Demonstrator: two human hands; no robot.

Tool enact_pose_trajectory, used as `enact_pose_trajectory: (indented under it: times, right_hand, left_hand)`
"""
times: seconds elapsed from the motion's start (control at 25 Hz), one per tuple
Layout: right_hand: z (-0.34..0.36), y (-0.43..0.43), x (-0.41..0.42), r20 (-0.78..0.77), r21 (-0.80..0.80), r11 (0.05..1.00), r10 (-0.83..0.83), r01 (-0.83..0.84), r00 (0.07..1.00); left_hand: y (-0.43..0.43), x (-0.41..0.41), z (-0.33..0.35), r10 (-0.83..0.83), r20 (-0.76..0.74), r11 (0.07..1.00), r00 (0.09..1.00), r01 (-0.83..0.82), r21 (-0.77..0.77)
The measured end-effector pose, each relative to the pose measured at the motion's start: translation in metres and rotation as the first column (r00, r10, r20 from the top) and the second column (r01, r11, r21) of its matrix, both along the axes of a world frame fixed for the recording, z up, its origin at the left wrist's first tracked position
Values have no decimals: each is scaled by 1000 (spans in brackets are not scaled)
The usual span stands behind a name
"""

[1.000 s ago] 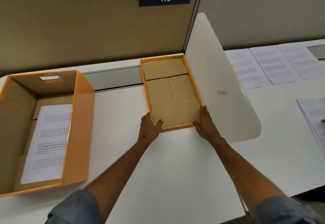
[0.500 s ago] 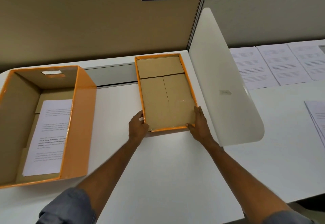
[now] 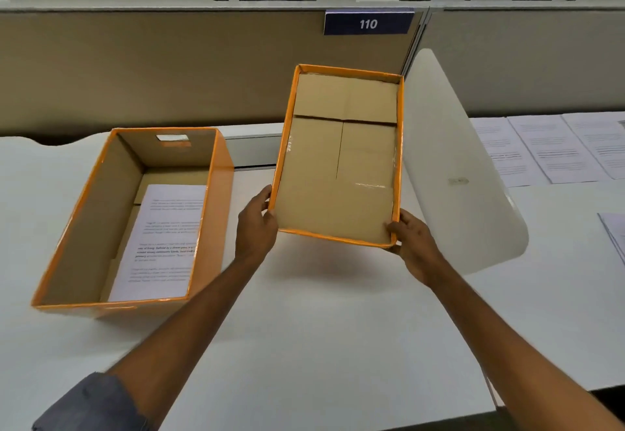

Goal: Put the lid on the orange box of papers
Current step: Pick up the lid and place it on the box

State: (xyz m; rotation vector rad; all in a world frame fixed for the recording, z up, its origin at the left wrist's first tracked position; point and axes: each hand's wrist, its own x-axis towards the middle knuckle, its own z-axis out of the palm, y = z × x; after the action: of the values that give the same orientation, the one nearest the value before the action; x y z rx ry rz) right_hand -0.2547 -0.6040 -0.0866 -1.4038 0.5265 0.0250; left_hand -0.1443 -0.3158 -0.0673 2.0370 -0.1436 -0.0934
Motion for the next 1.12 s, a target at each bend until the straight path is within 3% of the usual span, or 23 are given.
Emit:
enact_pose_trajectory:
  times: [0.08,0.12,0.2,0.28,0.36,0.52,0.6,0.68,0.76,0.8,0.84,0.92,1.12]
  right_hand:
    - [26,25,2,56,59,998,-2,-1,998]
    - [38,38,4,82,88,996,-5,-2,997]
    - [60,73,7,116,139,990,-30,14,993]
    - [83,114,4,141,200,979,-73,43,987]
    - [108,152,-3,167,253,966,-96,52,981]
    - [154,215,-16,274,347,937,-133,31,952]
    - [172,239,-14,336,425,905,-172,14,926]
    - [175,269,-7,313,478,878,-205,33,927]
    - [163,308,0,171,480,873,-195,91,966]
    - [154,329,2,75,473,874,-167,112,983]
    - [144,349,4,0,462,879,-130,115,991]
    - [128,379,7,-28,441,893,-93,96,995]
    - [120,389,17,101,344,930,-172,128,980]
  left_hand:
    - [22,-6,14,0,239,989,971,-36,147]
    - [31,-10,20,-92,400,962,912,-22,272]
    - [54,-18,30,-431,611,835,664,38,549]
    - [79,-25,41,-649,616,695,446,18,719]
    - [104,-23,59,-690,631,666,353,-31,745]
    - [157,-12,113,-587,780,802,217,25,596]
    - [176,-16,138,-382,881,921,281,35,388]
    - [190,-29,163,-32,870,999,492,-10,43]
    - [203,-44,179,247,630,951,736,-58,-305]
    - [209,-51,182,308,459,894,833,-89,-440]
    - [216,-59,181,331,285,833,899,-136,-537]
    - [230,-75,172,315,44,748,948,-219,-626]
    - [277,-83,126,210,-22,755,977,-177,-631]
